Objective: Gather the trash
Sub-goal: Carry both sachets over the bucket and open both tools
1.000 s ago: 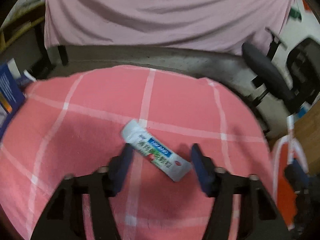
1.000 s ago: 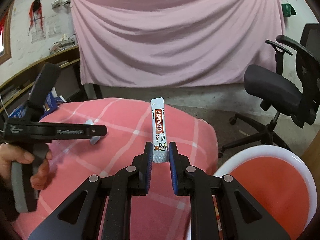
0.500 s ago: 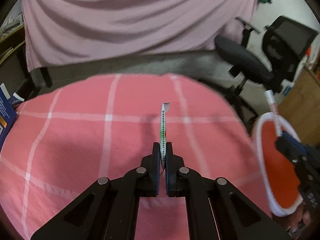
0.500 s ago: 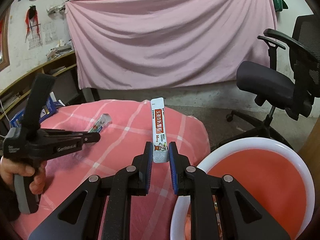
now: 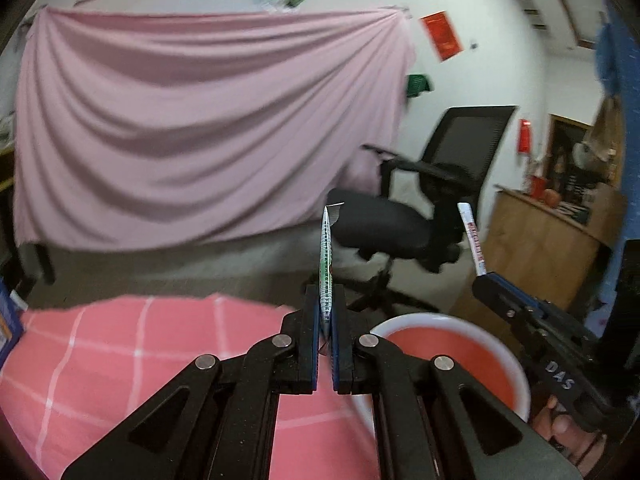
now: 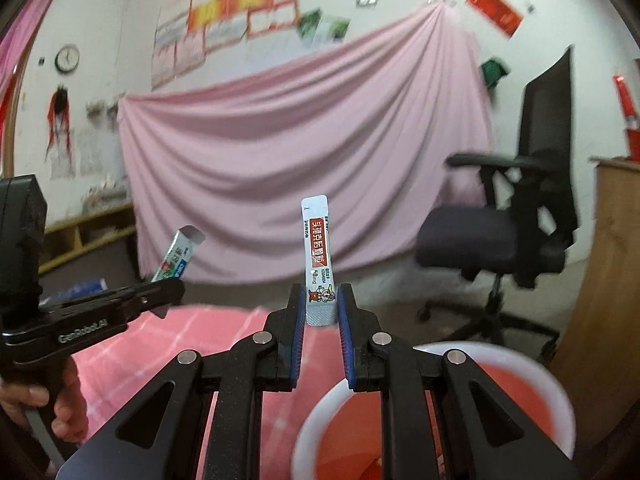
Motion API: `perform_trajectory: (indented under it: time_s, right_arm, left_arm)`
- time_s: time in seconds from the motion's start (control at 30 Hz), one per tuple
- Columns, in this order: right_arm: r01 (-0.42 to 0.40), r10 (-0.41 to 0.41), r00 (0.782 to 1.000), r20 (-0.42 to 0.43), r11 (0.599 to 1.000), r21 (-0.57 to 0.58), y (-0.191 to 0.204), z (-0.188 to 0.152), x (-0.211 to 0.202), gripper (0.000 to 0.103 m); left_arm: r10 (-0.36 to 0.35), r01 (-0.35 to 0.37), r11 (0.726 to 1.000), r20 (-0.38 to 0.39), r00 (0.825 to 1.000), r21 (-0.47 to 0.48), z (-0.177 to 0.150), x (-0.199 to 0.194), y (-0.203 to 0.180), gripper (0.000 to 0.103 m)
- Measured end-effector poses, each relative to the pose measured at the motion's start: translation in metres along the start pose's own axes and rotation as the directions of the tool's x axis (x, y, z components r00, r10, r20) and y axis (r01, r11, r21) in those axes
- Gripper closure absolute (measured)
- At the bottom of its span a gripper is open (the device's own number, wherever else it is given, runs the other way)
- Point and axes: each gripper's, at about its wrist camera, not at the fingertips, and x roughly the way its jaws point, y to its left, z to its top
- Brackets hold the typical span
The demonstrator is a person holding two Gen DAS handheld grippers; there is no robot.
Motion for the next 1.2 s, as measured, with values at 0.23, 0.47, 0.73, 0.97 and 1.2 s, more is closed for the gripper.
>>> perform_trajectory:
  time_s: [0.23,0.47,0.73,0.97,1.2]
  right_arm:
    - [0.098,-0.099,0.994,0.037,0.994,0.049,-0.036,0.002,-0.022,0.089]
    - [0.134,-0.133,0.991,-0.017,0.988,0.076,-0.056,-0.003,-0.037,0.088]
    - [0.156,-0.145,0.983,-0.109,0.983,0.099,-0.067,-0.017,-0.033,0.079]
    - [0.162,-0.149,0.982,-0.115,0.98,0.114,-0.066,-0.02,-0.038,0.068]
    - [0.169,-0.159,0.984,-0.078,0.976,0.141,-0.053,-0.022,-0.064,0.051]
  left_arm:
    - [-0.077,0.071,0.989,0.041,0.996,0.132,0.002,-0.007,-0.06,0.1]
    - [-0.105,0.105,0.981,-0.006,0.994,0.161,-0.005,0.009,-0.096,0.1]
    - [-0.094,0.109,0.989,-0.134,0.986,0.105,-0.016,0.03,-0.111,0.081]
    - [-0.086,0.094,0.995,-0.158,0.984,0.042,-0.02,0.021,-0.095,0.068]
    - [-0.058,0.059,0.998,-0.111,0.992,0.006,-0.03,-0.021,-0.076,0.054]
